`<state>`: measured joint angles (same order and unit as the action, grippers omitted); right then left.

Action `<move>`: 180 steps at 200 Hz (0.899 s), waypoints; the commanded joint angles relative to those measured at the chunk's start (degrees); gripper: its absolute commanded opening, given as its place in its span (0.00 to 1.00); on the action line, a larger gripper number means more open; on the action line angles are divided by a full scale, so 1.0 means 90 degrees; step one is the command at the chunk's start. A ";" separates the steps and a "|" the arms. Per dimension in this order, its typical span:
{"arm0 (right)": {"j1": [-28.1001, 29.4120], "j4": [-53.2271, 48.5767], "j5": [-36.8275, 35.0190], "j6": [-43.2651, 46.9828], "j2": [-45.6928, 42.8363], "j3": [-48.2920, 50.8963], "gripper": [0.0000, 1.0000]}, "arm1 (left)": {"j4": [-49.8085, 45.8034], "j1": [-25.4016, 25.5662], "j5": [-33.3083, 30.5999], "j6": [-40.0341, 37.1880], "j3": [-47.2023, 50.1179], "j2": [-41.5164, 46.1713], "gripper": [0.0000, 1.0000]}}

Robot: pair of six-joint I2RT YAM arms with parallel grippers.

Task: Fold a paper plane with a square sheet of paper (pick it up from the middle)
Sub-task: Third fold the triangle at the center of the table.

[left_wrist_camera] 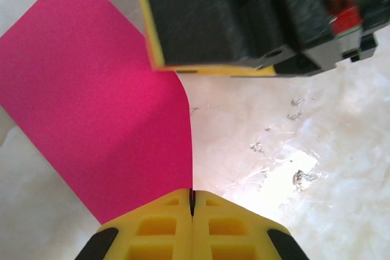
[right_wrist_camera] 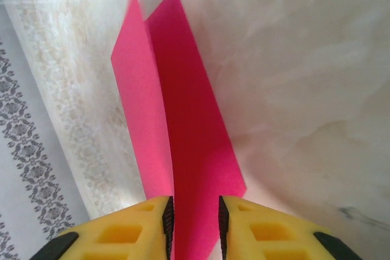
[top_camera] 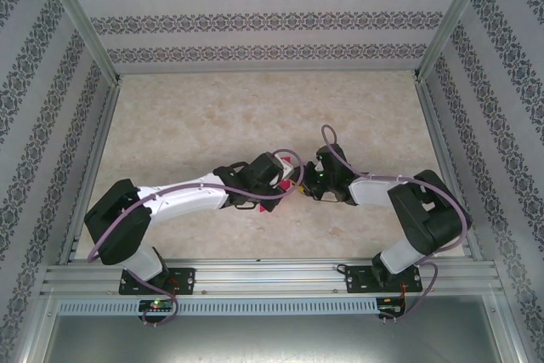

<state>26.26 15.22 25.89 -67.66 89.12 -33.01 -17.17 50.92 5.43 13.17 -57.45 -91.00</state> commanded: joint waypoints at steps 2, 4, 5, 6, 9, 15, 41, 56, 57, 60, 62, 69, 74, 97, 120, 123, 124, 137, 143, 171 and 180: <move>-0.0114 -0.1269 -0.0529 0.0714 -0.0539 -0.0409 0.31 | 0.0159 -0.0254 0.0979 0.0235 0.0129 0.0137 0.00; -0.0115 -0.1369 -0.0586 0.0763 -0.0572 -0.0444 0.31 | 0.0152 -0.0281 0.1025 0.0243 0.0123 0.0127 0.00; -0.0115 -0.1413 -0.0598 0.0786 -0.0589 -0.0463 0.31 | 0.0151 -0.0298 0.1055 0.0244 0.0118 0.0124 0.00; -0.0115 -0.1459 -0.0624 0.0812 -0.0602 -0.0477 0.31 | 0.0150 -0.0307 0.1080 0.0250 0.0116 0.0118 0.00; -0.0120 -0.1583 -0.0686 0.0886 -0.0656 -0.0522 0.31 | 0.0141 -0.0340 0.1132 0.0265 0.0120 0.0100 0.00; -0.0115 -0.1796 -0.0772 0.1018 -0.0720 -0.0633 0.31 | 0.0154 -0.0403 0.1251 0.0296 0.0123 0.0069 0.00; -0.0108 -0.2111 -0.0691 0.1454 -0.0727 -0.1031 0.25 | 0.0208 -0.0634 0.1749 0.0408 0.0139 -0.0087 0.00; -0.0052 -0.2016 -0.0428 0.1563 -0.0513 -0.1214 0.20 | 0.0264 -0.0758 0.2012 0.0492 0.0140 -0.0211 0.00; -0.0045 -0.2010 -0.0412 0.1567 -0.0496 -0.1234 0.19 | 0.0266 -0.0766 0.2032 0.0501 0.0137 -0.0221 0.00; -0.0026 -0.1991 -0.0369 0.1586 -0.0436 -0.1275 0.18 | 0.0275 -0.0781 0.2071 0.0516 0.0130 -0.0246 0.00; -0.0015 -0.1972 -0.0319 0.1601 -0.0409 -0.1305 0.18 | 0.0284 -0.0796 0.2099 0.0523 0.0133 -0.0261 0.00; 0.0039 -0.1941 -0.0180 0.1643 -0.0239 -0.1429 0.16 | 0.0305 -0.0829 0.2194 0.0555 0.0136 -0.0310 0.00; 0.0090 -0.1945 -0.0111 0.1662 -0.0113 -0.1511 0.15 | 0.0330 -0.0850 0.2256 0.0566 0.0135 -0.0341 0.00; 0.0279 -0.1940 0.0020 0.1721 0.0380 -0.1847 0.14 | 0.0365 -0.0906 0.2363 0.0631 0.0137 -0.0440 0.00; 0.0323 -0.2043 0.0016 0.1747 0.0848 -0.2086 0.13 | 0.0408 -0.0936 0.2375 0.0700 0.0162 -0.0427 0.00; 0.0323 -0.2032 0.0036 0.1751 0.0914 -0.2114 0.13 | 0.0415 -0.0940 0.2370 0.0710 0.0174 -0.0426 0.00; 0.0324 -0.2028 0.0045 0.1753 0.0936 -0.2119 0.13 | 0.0414 -0.0945 0.2368 0.0717 0.0178 -0.0426 0.00; 0.0324 -0.1910 0.0125 0.1792 0.1141 -0.2186 0.12 | 0.0441 -0.0986 0.2379 0.0752 0.0209 -0.0415 0.00; 0.0322 -0.1900 0.0145 0.1809 0.1233 -0.2224 0.13 | 0.0442 -0.0998 0.2401 0.0753 0.0208 -0.0416 0.00; 0.0334 -0.2265 0.0157 0.2110 0.1629 -0.2534 0.12 | 0.0435 -0.1091 0.2536 0.0763 0.0191 -0.0508 0.00; 0.0329 -0.2444 0.0092 0.2254 0.1728 -0.2616 0.12 | 0.0433 -0.1111 0.2568 0.0773 0.0179 -0.0531 0.00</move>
<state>29.04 -2.87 26.46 -51.51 102.50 -53.60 -14.50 42.06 26.57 18.96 -56.10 -94.72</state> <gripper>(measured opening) 0.124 0.060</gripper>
